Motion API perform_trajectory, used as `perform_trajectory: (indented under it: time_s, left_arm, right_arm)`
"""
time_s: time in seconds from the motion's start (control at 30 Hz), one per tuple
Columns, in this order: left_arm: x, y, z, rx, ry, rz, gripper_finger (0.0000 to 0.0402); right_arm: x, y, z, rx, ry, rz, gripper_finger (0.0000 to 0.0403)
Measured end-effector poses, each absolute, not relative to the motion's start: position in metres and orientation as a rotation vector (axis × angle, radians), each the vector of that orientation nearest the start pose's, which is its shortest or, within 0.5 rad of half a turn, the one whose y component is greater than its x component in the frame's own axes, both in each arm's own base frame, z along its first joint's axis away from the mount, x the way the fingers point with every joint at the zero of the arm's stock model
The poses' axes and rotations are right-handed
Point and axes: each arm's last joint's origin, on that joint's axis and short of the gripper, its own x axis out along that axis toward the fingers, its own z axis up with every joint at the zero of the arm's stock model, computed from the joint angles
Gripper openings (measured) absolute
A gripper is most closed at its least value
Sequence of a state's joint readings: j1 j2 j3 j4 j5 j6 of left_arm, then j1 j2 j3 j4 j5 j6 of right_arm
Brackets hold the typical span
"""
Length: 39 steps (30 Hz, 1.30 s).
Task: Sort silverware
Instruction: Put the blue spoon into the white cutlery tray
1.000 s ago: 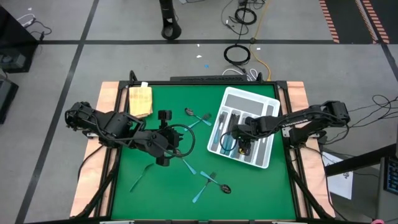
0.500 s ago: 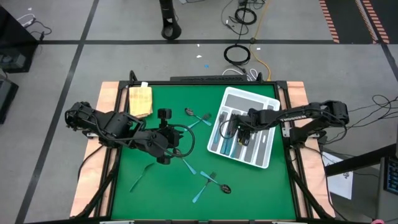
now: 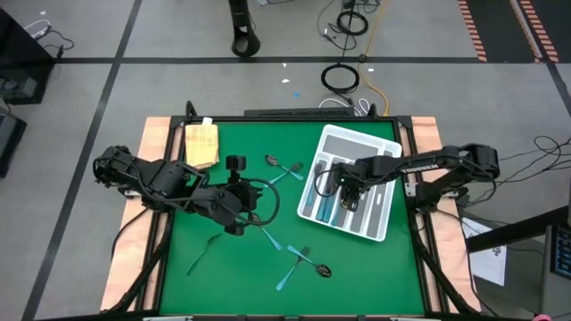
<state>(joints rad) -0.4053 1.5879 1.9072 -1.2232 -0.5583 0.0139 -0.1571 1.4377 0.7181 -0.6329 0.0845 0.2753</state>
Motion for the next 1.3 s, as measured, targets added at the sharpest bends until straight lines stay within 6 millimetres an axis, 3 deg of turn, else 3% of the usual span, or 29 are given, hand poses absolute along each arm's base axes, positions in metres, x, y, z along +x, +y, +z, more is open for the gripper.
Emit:
perform_trajectory:
  time_s: [0.27, 0.5, 0.7, 0.8, 0.93, 1.03, 1.13, 1.3]
  left_arm:
    - [0.276, -0.102, 0.428, 0.443, 0.822, 0.136, 0.0052]
    - [0.274, -0.1, 0.426, 0.464, 0.851, 0.135, 0.0052]
    - [0.275, -0.099, 0.426, 0.445, 0.844, 0.145, 0.0052]
    - [0.275, -0.099, 0.426, 0.408, 0.839, 0.16, 0.0052]
    - [0.276, -0.099, 0.427, 0.299, 0.824, 0.208, 0.0052]
    - [0.276, -0.099, 0.427, 0.211, 0.811, 0.246, 0.0052]
    - [0.274, -0.102, 0.427, 0.148, 0.8, 0.263, 0.0052]
    - [0.271, -0.113, 0.427, 0.095, 0.784, 0.255, 0.0052]
  right_arm:
    - [0.226, -0.05, 0.144, 0.242, 1.381, -0.496, 0.0205]
    - [0.221, -0.061, 0.152, 0.185, 1.428, -0.638, 0.0205]
    - [0.228, -0.06, 0.169, 0.216, 1.411, -0.551, 0.0205]
    - [0.232, -0.056, 0.186, 0.291, 1.369, -0.414, 0.0205]
    - [0.237, -0.034, 0.22, 0.413, 1.254, -0.144, 0.0205]
    - [0.243, -0.004, 0.242, 0.43, 1.149, 0.019, 0.0205]
    - [0.249, 0.035, 0.242, 0.383, 1.128, 0.116, 0.0205]
    - [0.266, 0.088, 0.222, 0.306, 1.074, 0.091, 0.0205]
